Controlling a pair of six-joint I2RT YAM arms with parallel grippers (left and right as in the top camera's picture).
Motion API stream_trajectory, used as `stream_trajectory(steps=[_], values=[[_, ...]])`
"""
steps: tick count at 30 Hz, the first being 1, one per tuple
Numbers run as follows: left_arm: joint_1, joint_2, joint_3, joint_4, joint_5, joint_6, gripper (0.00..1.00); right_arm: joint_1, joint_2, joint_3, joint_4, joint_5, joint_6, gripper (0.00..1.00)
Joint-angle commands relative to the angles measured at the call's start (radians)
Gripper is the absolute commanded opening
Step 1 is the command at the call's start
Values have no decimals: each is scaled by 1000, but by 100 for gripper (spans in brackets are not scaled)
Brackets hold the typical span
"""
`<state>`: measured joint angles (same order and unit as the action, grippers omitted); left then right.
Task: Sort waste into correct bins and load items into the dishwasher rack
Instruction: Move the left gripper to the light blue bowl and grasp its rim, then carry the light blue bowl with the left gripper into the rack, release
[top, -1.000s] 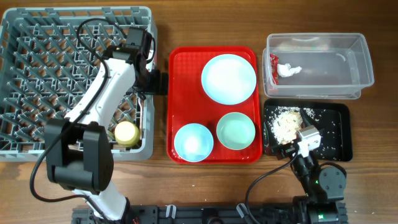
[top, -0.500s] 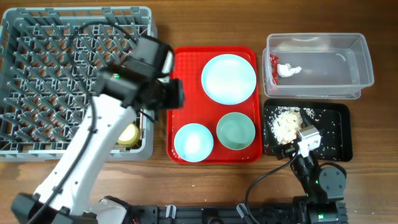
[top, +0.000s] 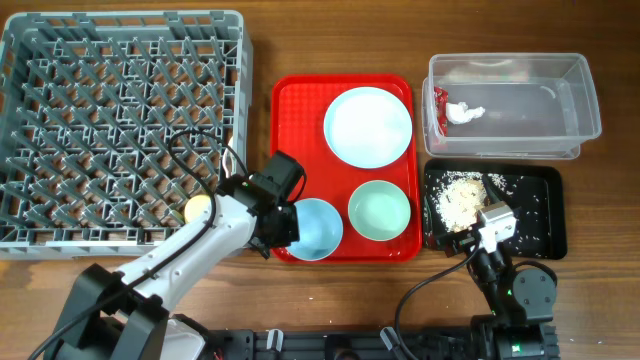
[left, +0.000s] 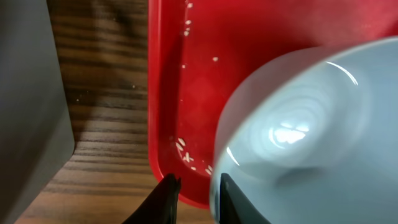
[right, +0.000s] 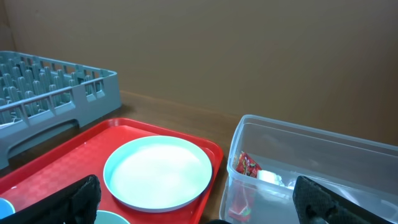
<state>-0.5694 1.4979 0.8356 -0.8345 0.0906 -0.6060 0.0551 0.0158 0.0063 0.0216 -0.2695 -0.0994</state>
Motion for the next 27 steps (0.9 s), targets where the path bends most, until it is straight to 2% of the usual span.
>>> stream_trajectory(steps=[1, 4, 7, 8, 10, 12, 13, 14, 16, 18, 23, 27], values=[[0, 25, -26, 55, -21, -9, 4, -7, -2, -1, 3, -13, -6, 100], [1, 10, -7, 43, -21, -10, 4, -7, -2, -1, 3, -13, -6, 100], [0, -40, 143, -122, -47, -8, 4, -7, -2, -1, 3, -13, -6, 100], [-5, -59, 274, -269, -167, -8, 4, -7, -2, -1, 3, -13, -5, 100], [-9, -58, 500, -521, -548, -53, 4, -7, -2, -1, 3, -13, -6, 100], [3, -58, 576, -603, -834, -87, 4, -7, -2, -1, 3, -13, -6, 100], [12, -58, 576, -598, -919, -87, 4, -7, -2, -1, 3, -13, -6, 100], [40, -27, 575, -581, -1070, -87, 4, -7, -2, -1, 3, -13, -5, 100], [66, 16, 575, -559, -1149, -87, 4, -7, -2, -1, 3, -13, -6, 100], [116, 116, 575, -526, -1326, -87, 4, -7, -2, -1, 3, -13, -6, 100], [178, 306, 575, -470, -1410, -79, 4, -7, -2, -1, 3, -13, -6, 100], [186, 406, 575, -459, -1421, -79, 4, -7, -2, -1, 3, -13, -5, 100]])
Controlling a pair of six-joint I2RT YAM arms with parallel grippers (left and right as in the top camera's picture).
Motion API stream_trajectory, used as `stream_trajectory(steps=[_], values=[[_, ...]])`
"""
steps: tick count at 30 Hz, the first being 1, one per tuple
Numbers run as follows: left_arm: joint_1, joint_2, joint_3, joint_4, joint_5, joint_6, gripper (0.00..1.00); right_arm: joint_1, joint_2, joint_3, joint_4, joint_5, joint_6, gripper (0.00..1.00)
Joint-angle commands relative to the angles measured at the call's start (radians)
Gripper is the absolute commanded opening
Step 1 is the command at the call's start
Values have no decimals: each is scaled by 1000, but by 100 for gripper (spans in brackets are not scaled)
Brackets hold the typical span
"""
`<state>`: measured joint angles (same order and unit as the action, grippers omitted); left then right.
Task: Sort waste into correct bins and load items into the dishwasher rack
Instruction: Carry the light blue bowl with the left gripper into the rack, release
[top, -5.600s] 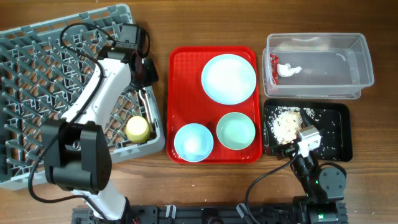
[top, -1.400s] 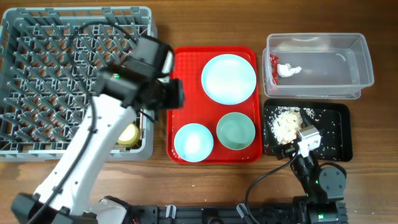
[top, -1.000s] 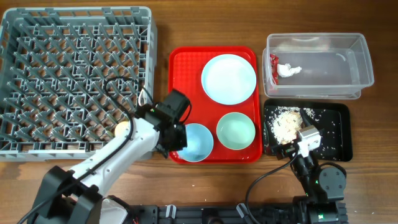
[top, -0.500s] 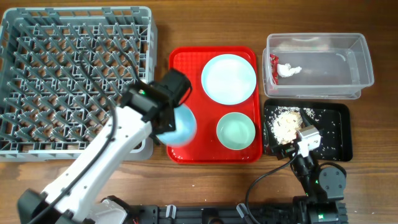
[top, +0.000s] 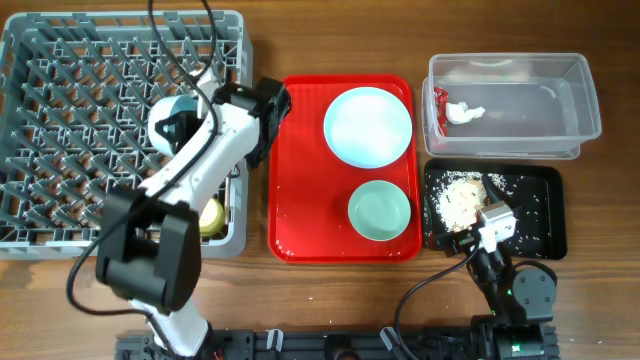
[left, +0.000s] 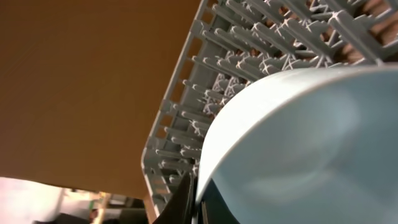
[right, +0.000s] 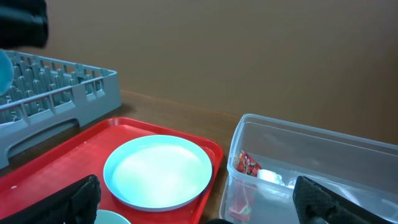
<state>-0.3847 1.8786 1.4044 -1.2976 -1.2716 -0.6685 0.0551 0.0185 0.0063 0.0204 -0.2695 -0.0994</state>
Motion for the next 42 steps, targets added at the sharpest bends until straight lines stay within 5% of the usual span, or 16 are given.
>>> stream_trajectory(steps=[1, 12, 15, 23, 31, 35, 39, 42], values=[[2, 26, 6, 4, -59, -17, 4, -7, -5, -1, 4, -13, -6, 100], [-19, 26, 6, 2, 202, -21, 6, -7, -5, -1, 4, -13, -6, 100], [-3, 23, 11, -82, 32, -21, 4, -7, -5, -1, 4, -13, -6, 100], [8, 22, 11, 6, 31, 14, 4, -7, -5, -1, 4, -13, -6, 100], [13, 18, 36, -73, 13, 17, 4, -7, -5, -1, 4, -13, -6, 100], [4, 18, 156, -193, 130, -28, 4, -7, -5, -1, 4, -13, -6, 100], [4, 23, 150, -130, 229, -29, 4, -7, -5, -1, 4, -13, -6, 100], [16, 49, 148, -132, 172, -27, 4, -7, -5, -1, 4, -13, -6, 100]])
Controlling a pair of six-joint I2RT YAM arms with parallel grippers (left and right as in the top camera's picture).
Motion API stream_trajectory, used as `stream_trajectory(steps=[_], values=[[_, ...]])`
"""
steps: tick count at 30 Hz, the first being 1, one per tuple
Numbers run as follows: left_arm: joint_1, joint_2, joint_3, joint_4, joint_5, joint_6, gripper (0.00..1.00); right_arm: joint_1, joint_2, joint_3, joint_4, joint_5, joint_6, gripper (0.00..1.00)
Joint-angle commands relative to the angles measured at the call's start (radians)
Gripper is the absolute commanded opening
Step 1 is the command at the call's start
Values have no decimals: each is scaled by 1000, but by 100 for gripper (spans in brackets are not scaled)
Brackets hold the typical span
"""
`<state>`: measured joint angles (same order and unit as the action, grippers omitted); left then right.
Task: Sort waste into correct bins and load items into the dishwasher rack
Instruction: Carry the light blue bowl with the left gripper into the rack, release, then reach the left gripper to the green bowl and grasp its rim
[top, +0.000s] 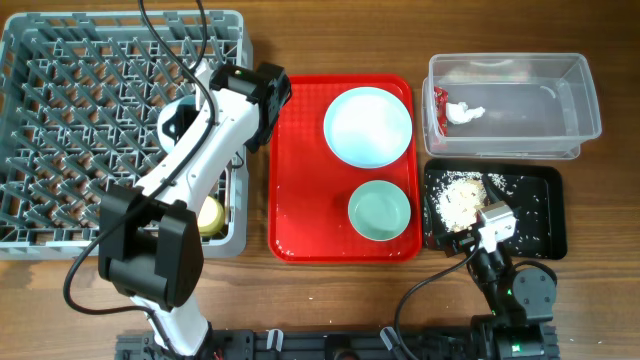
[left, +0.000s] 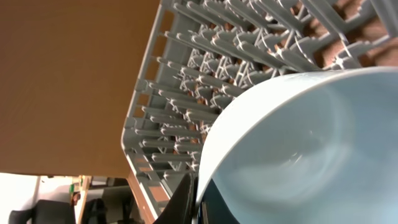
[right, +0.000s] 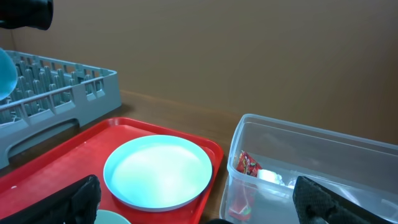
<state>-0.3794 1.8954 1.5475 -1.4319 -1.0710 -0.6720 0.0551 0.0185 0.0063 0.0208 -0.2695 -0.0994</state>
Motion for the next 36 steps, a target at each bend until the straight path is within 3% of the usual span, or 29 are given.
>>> stream_trajectory(steps=[1, 6, 16, 31, 36], values=[[13, 37, 5, 3, -50, -23, 4, -7, -5, -1, 4, -13, -6, 100], [14, 48, 5, -104, -255, -13, 4, -7, -5, -1, 4, -13, -6, 100], [11, 119, 5, -41, -157, -14, 4, -7, -5, -1, 4, -13, -5, 99], [-26, 134, 5, -195, -323, -17, 4, -7, -5, -1, 4, -13, -6, 100], [-21, 134, 5, -135, -230, -17, 4, -7, -5, -1, 4, -13, -6, 100]])
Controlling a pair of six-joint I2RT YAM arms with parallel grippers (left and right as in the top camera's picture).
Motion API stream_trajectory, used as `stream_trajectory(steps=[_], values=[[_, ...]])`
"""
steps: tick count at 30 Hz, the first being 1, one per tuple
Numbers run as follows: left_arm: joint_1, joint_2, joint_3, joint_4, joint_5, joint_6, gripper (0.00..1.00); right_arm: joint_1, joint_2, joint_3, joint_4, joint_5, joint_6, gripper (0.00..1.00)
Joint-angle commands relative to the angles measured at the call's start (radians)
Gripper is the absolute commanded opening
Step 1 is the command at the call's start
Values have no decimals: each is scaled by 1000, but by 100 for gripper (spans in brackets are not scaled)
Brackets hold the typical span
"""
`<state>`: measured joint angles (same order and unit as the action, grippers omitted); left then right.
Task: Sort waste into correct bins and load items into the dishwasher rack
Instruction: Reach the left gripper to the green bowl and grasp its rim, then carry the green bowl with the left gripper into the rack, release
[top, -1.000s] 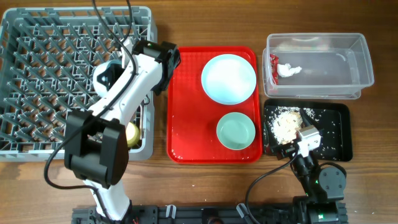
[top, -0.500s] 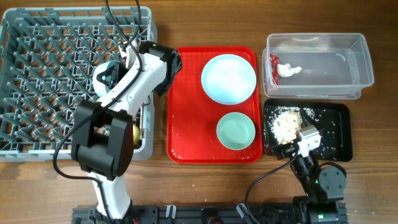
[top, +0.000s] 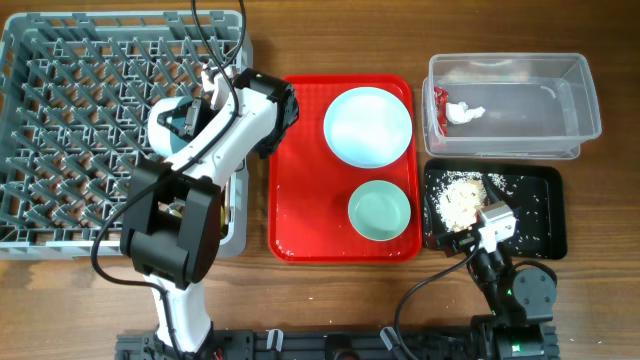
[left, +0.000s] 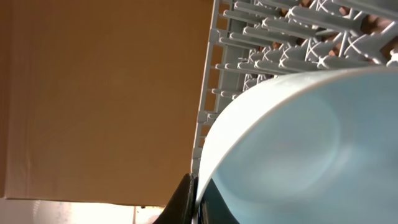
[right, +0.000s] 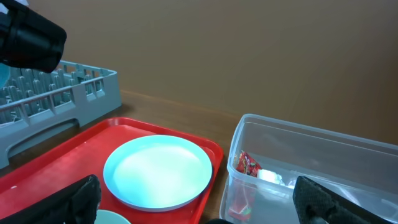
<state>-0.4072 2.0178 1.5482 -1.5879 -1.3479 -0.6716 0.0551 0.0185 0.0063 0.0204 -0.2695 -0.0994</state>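
Note:
A light blue bowl (top: 166, 132) hangs tilted on edge over the right part of the grey dishwasher rack (top: 70, 120), with my left gripper (top: 196, 112) shut on its rim. In the left wrist view the bowl (left: 298, 149) fills the lower right, its rim pinched in my left gripper (left: 194, 200), and the rack (left: 280, 37) lies behind it. On the red tray (top: 300, 200) sit a pale blue plate (top: 367, 125) and a green bowl (top: 380, 210). My right gripper (top: 490, 232) rests open near the table's front, by the black tray.
A clear bin (top: 540, 100) at the back right holds a red wrapper and white crumpled waste (top: 463, 112). A black tray (top: 530, 215) with food crumbs (top: 460, 197) lies in front of it. The right wrist view shows the plate (right: 158, 171) and bin (right: 323, 168).
My left wrist has turned, so the rack's edge stands steeper in its view. The blue bowl is still held over the rack's right part. The right arm has not moved.
My left gripper's fingers stood astride the rim of the blue bowl at the tray's front left corner. Then the bowl was off the tray and held over the rack's right side. It has stayed there, tilted on edge, with small changes of angle.

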Motion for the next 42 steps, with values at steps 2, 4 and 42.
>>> stream_trajectory(steps=[2, 4, 42], values=[[6, 12, 4, 29, 88, -18, 4, -7, -5, -1, 4, -13, -5, 100], [-2, 12, 4, 42, 141, -18, 4, -7, -5, -1, 4, -13, -6, 100], [-347, -112, -89, 525, 1513, 118, 57, -7, -5, -1, 4, -13, -6, 100]])
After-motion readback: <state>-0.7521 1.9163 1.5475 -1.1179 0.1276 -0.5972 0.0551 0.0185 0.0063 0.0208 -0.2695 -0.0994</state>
